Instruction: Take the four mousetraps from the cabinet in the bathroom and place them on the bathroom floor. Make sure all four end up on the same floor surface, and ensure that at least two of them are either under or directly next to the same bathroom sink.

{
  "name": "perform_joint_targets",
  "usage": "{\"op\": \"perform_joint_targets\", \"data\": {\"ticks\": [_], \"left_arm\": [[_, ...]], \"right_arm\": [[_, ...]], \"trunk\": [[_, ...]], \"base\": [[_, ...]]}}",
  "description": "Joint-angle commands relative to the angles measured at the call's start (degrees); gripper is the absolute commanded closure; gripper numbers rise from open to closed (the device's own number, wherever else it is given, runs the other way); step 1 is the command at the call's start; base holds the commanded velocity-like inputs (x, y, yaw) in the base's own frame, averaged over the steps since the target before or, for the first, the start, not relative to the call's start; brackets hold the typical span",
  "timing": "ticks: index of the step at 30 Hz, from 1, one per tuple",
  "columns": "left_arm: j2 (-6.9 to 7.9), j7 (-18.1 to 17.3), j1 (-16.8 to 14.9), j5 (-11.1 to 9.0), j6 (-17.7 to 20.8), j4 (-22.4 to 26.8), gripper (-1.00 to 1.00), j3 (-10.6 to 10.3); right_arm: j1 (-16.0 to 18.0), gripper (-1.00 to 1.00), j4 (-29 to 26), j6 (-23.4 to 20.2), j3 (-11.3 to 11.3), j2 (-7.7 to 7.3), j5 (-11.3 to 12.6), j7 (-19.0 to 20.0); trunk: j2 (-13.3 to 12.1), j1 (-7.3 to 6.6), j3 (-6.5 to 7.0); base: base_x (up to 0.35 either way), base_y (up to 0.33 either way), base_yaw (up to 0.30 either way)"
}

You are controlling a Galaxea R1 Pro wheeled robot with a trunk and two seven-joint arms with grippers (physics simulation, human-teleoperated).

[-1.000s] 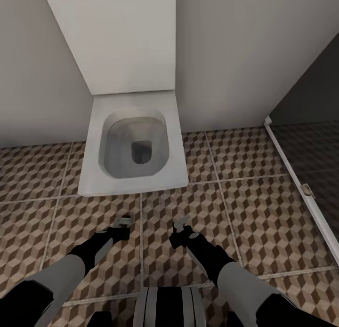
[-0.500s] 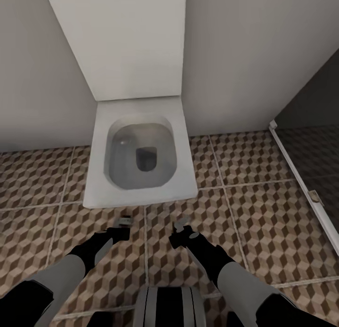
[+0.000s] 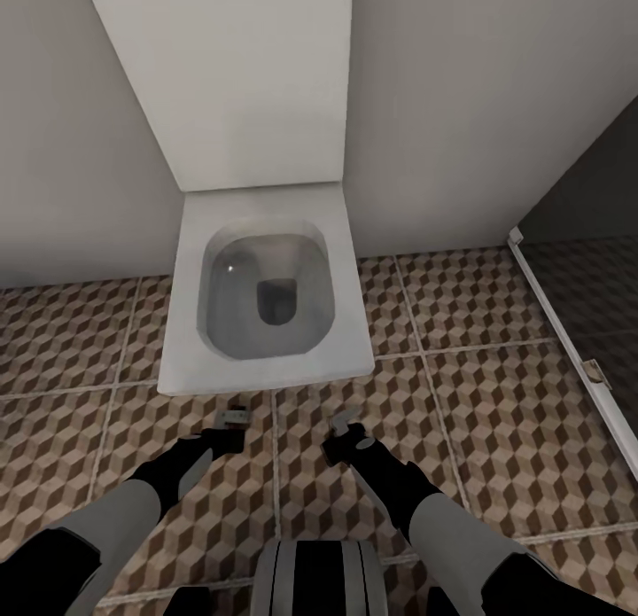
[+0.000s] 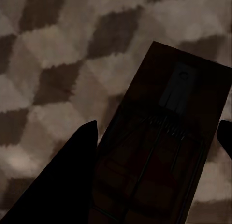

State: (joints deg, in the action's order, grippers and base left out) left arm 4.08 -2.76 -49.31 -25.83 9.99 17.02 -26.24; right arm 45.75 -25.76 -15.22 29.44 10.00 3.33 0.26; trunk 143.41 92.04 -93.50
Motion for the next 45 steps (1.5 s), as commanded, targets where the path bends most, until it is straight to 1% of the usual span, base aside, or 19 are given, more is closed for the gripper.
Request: {"op": "perform_joint_targets", "data": {"ticks": [1, 5, 23, 24, 45], "left_arm": [[0.06, -0.05, 0.00, -0.28, 0.30, 0.12, 1.00, -0.18], [-0.44, -0.05, 0.00, -0.28, 0.31, 0.05, 1.00, -0.21], [-0.65, -0.04, 0.00, -0.28, 0.30, 0.03, 1.00, -0.18], [-0.65, -0.05, 0.00, -0.28, 0.30, 0.03, 1.00, -0.19], [-0.65, -0.23, 0.02, -0.28, 0.28, 0.08, 1.00, -0.22]], "right_arm": [[0.04, 1.00, -0.02, -0.25, 0.13, 0.00, 0.36, -1.03], [0.04, 1.00, -0.07, -0.25, 0.10, 0.00, 0.36, -3.01], [0.04, 1.00, -0.05, -0.25, 0.09, 0.00, 0.36, -3.34], [0.04, -1.00, -0.06, -0.25, 0.09, 0.00, 0.36, -3.34], [0.04, -1.00, -0.08, -0.16, 0.09, 0.00, 0.36, -3.32]], "trunk": [[0.01, -0.01, -0.03], [0.01, -0.01, -0.03], [0.01, -0.01, -0.03], [0.01, -0.01, -0.03], [0.01, -0.01, -0.03]], "base": [[0.000, 0.000, 0.000], [0.000, 0.000, 0.000], [0.000, 0.000, 0.000], [0.000, 0.000, 0.000], [0.000, 0.000, 0.000]]}}
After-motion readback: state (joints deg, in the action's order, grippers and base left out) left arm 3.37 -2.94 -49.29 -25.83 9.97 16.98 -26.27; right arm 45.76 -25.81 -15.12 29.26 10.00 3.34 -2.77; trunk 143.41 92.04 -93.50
